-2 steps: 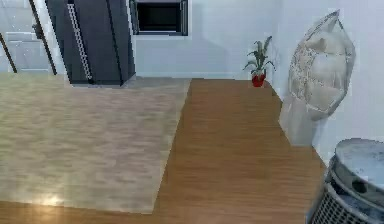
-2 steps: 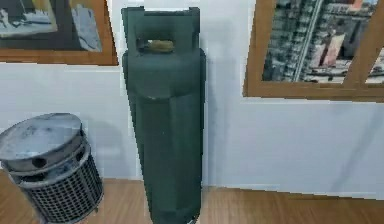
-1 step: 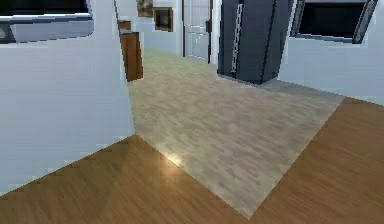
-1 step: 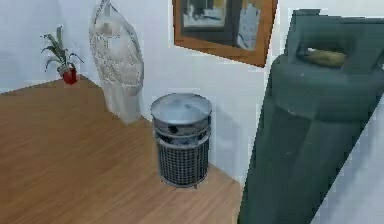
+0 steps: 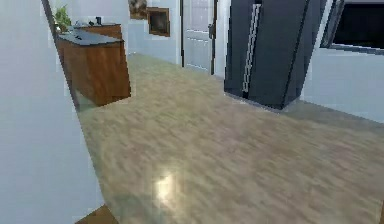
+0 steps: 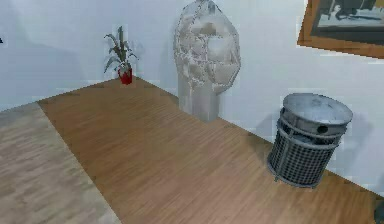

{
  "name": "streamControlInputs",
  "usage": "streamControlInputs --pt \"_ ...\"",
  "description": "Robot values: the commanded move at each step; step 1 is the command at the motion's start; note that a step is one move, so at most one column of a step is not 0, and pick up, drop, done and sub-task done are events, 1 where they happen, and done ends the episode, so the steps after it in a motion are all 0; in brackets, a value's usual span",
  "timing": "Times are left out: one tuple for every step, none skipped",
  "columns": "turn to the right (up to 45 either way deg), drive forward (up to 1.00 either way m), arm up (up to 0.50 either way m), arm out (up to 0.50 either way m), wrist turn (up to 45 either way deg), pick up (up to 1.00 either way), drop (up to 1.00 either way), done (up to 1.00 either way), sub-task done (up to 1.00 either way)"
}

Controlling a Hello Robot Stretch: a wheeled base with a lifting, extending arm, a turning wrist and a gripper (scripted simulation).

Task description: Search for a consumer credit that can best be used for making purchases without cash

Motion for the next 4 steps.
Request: streamControlInputs --pt "-3.0 0.0 0.0 0.0 0.0 0.0 0.0 0.0 0.0" --pt "0.0 1.0 0.0 0.0 0.0 0.0 0.0 0.0 0.0" --pt "0.0 0.5 0.0 0.0 0.0 0.0 0.0 0.0 0.0" --pt "-3.0 0.0 0.0 0.0 0.0 0.0 0.0 0.0 0.0"
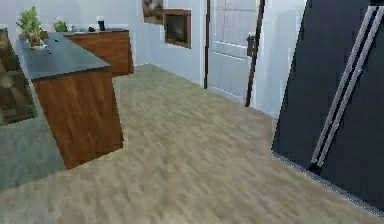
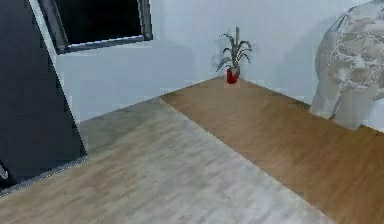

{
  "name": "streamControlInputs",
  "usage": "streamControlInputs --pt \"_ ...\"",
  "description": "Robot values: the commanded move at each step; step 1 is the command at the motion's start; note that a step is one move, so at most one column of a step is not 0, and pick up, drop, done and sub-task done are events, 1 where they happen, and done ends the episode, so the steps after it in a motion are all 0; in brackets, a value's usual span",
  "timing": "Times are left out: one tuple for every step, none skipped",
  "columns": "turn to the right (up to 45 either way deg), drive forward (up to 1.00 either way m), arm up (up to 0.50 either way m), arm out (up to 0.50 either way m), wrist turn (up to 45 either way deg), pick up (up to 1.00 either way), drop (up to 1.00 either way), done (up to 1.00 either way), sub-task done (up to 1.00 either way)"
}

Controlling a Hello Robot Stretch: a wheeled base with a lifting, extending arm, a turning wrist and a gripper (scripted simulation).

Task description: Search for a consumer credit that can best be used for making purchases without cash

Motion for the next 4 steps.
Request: streamControlInputs --pt "0.0 1.0 0.0 0.0 0.0 0.0 0.0 0.0 0.0" --pt "0.0 1.0 0.0 0.0 0.0 0.0 0.0 0.0 0.0" --pt "-45.0 0.0 0.0 0.0 0.0 0.0 0.0 0.0 0.0" --pt "-3.0 0.0 0.0 0.0 0.0 0.0 0.0 0.0 0.0"
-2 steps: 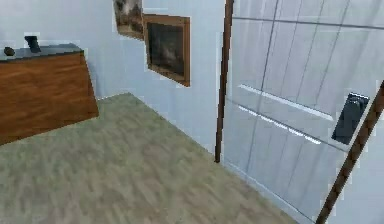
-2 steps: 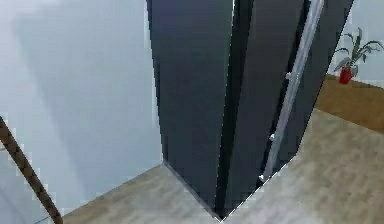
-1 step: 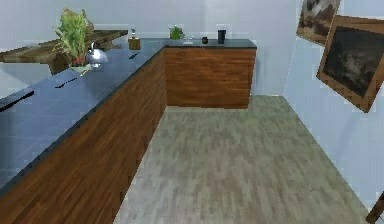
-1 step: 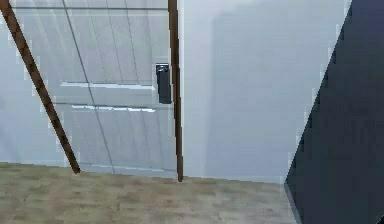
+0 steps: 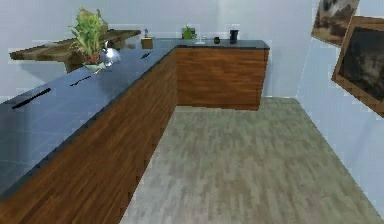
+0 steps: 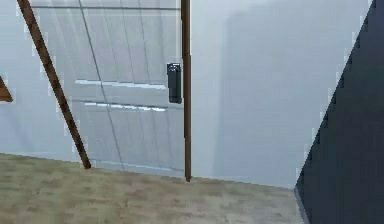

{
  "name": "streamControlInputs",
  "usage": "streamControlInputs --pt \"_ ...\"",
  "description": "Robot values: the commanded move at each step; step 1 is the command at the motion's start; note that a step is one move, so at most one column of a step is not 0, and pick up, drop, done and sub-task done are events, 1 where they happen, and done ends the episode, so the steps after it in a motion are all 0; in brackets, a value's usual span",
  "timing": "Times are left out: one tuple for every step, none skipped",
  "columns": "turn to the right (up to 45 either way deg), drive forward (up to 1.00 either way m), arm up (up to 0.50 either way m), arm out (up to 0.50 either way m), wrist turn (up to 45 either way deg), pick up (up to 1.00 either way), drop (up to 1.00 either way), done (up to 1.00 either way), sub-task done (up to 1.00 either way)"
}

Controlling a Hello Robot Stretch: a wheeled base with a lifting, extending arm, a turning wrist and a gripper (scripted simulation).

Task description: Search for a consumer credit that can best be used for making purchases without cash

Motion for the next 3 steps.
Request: streamControlInputs --pt "0.0 0.05 0.0 0.0 0.0 0.0 0.0 0.0 0.0" --pt "6.0 0.0 0.0 0.0 0.0 0.0 0.0 0.0 0.0" --pt "0.0 1.0 0.0 0.0 0.0 0.0 0.0 0.0 0.0"
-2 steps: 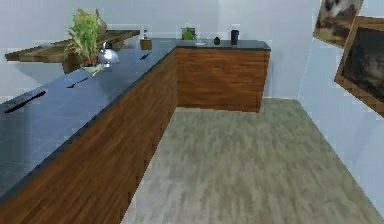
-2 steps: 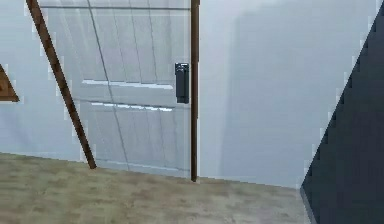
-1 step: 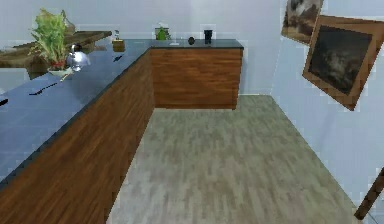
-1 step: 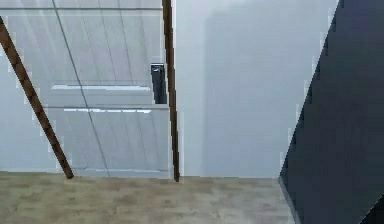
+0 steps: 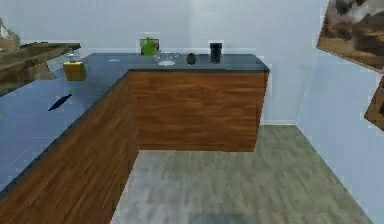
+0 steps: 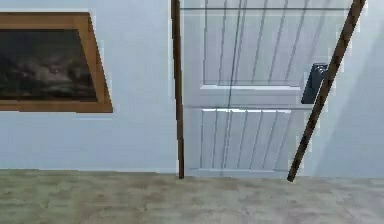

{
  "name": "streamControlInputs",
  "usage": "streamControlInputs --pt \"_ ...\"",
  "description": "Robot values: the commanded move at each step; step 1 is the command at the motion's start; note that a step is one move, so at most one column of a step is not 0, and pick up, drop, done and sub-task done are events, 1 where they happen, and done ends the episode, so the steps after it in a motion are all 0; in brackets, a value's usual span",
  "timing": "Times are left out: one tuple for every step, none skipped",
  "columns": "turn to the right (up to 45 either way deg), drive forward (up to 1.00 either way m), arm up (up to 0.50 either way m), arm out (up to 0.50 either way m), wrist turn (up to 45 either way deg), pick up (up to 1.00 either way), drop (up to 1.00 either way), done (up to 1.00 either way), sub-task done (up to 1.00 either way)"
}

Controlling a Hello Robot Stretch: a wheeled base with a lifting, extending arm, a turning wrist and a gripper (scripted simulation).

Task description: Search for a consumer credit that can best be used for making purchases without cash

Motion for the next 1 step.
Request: streamControlInputs --pt "0.0 1.0 0.0 0.0 0.0 0.0 0.0 0.0 0.0"
